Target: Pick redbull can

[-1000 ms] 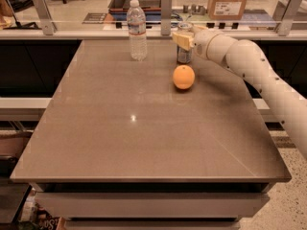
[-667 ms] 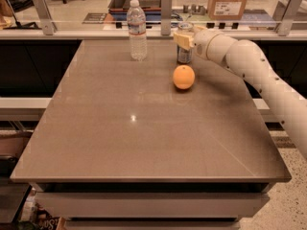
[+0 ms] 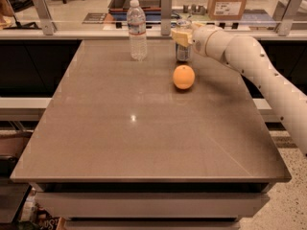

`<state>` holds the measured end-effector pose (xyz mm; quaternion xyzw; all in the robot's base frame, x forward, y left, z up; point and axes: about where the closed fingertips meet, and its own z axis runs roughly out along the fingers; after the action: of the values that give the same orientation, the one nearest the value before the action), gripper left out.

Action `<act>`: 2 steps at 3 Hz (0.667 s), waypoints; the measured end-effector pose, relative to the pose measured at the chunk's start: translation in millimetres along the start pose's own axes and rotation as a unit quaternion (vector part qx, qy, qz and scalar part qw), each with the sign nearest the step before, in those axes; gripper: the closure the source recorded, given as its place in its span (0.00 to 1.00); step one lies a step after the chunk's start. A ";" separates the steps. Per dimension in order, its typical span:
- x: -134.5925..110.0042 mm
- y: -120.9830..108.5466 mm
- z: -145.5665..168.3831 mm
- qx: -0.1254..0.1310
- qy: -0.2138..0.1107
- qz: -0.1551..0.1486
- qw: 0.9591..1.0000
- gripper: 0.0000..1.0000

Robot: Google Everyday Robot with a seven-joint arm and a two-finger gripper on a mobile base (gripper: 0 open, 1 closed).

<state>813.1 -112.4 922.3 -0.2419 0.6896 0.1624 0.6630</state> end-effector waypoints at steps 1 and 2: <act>-19.4 0.8 -3.0 0.005 0.003 -0.002 1.000 1.00; -45.5 3.5 -12.1 0.015 -0.006 -0.005 1.000 1.00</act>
Offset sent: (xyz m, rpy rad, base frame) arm -0.0242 -0.0036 0.0814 0.0043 -0.0516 -0.0621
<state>801.3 -110.7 968.0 -0.2341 0.6865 0.1501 0.6718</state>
